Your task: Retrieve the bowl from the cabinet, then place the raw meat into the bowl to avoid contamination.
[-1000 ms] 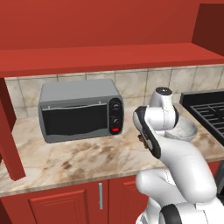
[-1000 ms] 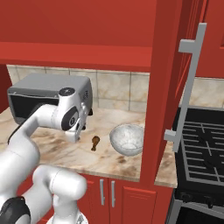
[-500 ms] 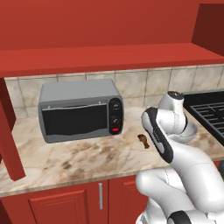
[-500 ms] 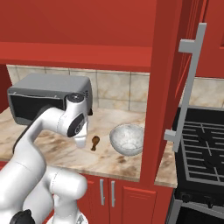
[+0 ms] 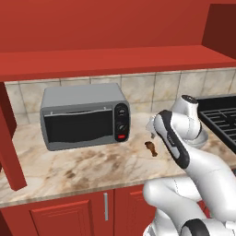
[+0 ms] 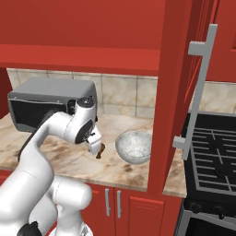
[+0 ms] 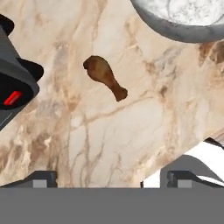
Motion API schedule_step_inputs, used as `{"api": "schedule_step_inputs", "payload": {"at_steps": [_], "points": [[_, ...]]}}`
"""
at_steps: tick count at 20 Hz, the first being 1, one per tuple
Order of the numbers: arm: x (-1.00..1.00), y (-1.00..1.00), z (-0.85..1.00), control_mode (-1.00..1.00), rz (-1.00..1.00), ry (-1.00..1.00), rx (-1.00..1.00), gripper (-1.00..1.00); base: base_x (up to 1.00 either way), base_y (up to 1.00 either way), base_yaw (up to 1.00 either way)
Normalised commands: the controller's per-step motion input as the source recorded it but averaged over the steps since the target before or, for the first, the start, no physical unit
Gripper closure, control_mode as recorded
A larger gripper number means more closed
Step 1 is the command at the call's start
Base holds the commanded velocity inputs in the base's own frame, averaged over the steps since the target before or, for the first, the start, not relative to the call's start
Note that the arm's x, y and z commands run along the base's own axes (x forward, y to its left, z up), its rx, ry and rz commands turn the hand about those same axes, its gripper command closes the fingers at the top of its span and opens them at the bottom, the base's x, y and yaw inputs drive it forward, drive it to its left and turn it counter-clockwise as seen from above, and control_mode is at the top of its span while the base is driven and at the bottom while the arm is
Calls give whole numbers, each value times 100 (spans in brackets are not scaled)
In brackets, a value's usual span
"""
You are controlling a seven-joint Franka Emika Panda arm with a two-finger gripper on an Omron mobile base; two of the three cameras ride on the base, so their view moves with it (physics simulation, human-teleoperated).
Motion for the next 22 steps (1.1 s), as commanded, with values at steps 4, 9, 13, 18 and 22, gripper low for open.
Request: {"api": "schedule_step_inputs", "payload": {"at_steps": [4,9,13,18,22], "points": [[0,-7,12,-100,43,-5,-21,-100,0,0,0],[3,4,-24,-100,31,7,-37,-100,0,0,0],[14,5,-50,-100,9,11,-36,-100,0,0,0],[7,-3,-6,-100,6,-1,-2,-100,0,0,0],[24,-8,0,-100,2,0,0,-100,0,0,0]]}}
